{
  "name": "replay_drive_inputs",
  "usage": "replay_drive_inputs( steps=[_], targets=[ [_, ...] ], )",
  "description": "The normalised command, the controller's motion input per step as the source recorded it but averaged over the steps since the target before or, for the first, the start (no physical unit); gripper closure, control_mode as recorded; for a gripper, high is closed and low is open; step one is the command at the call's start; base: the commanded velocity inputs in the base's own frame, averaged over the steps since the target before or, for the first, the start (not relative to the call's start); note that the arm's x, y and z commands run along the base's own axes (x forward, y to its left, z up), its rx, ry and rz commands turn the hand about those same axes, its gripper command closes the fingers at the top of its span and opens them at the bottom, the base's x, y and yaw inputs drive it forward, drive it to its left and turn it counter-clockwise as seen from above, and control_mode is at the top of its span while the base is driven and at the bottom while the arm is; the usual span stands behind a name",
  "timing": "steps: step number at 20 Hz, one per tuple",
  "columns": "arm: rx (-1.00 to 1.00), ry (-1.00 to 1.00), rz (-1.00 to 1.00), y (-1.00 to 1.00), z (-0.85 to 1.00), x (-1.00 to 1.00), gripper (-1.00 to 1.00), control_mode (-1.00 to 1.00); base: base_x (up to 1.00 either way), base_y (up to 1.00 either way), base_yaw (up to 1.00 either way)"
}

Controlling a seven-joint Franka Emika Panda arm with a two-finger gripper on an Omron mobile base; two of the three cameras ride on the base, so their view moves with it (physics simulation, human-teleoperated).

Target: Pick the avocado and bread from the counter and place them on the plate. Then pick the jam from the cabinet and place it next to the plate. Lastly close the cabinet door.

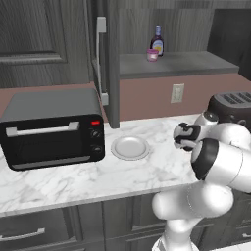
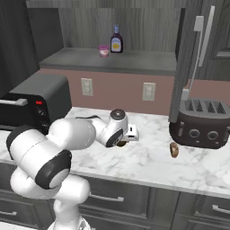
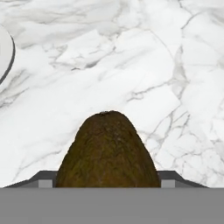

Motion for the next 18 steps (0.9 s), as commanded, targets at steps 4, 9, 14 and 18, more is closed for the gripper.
replay_drive_inputs(
  steps=[4,9,14,18],
  targets=[
    [0.0,0.0,0.07,0.63,0.19,0.0,1.0,-1.0,0.0,0.0,0.0],
    [0.0,0.0,0.06,0.58,0.21,0.03,1.0,-1.0,0.0,0.0,0.0],
    [0.0,0.0,0.05,0.56,0.15,0.13,1.0,-1.0,0.0,0.0,0.0],
    [0.0,0.0,0.05,0.55,0.07,0.21,1.0,-1.0,0.0,0.0,0.0]
  ],
)
